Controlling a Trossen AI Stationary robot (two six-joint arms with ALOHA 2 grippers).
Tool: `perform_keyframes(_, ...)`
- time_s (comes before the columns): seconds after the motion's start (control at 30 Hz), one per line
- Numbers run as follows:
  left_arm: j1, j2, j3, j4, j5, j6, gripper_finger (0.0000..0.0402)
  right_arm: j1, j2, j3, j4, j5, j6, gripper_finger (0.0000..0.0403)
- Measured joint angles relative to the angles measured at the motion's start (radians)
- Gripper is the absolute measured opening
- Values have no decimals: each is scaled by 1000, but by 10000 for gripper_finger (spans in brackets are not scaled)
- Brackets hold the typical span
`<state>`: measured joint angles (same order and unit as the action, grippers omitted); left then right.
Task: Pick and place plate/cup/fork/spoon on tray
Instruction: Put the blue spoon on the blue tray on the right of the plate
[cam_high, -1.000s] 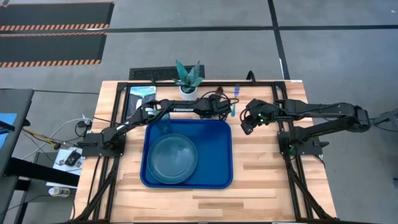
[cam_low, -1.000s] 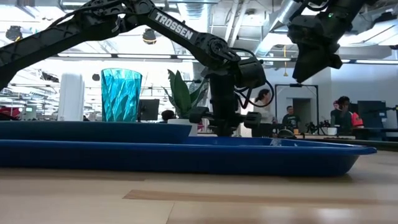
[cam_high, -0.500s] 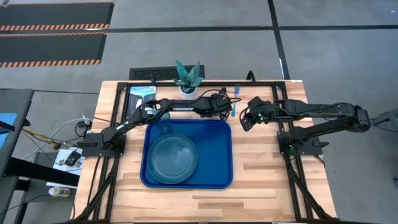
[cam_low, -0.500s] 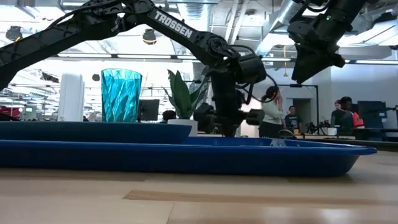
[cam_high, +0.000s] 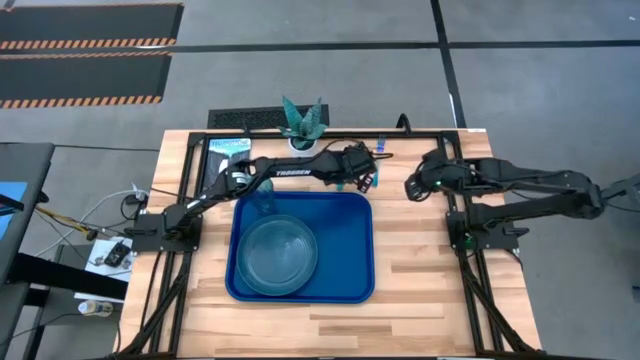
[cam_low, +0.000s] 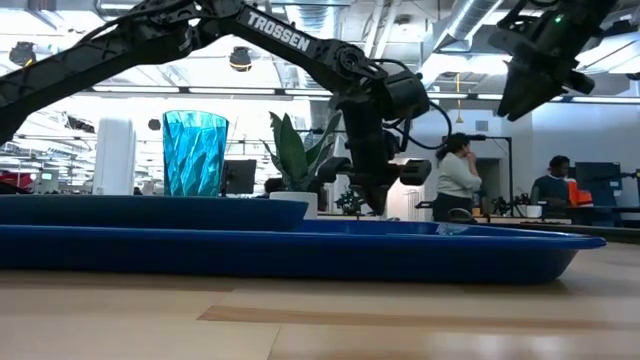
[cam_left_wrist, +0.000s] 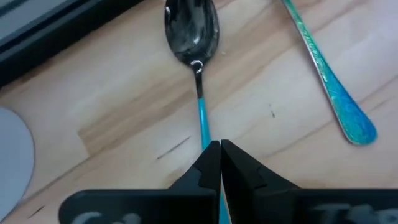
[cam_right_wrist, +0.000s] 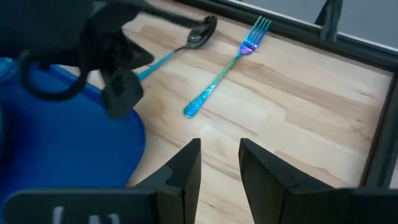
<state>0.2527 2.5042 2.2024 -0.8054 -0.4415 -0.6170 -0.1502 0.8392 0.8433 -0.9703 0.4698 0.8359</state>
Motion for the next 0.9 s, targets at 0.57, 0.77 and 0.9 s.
perform_keyframes(0.57, -4, 0, 0, 46, -75, -38, 260, 89, 56, 0, 6, -23, 11, 165)
perform_keyframes(0.77, 21, 3, -51, 62, 13, -82, 285, 106, 64, 0, 10, -24, 12, 154)
perform_keyframes(0.9, 17, 7, -50, 58, -4, -82, 275, 106, 64, 0, 13, -23, 12, 150)
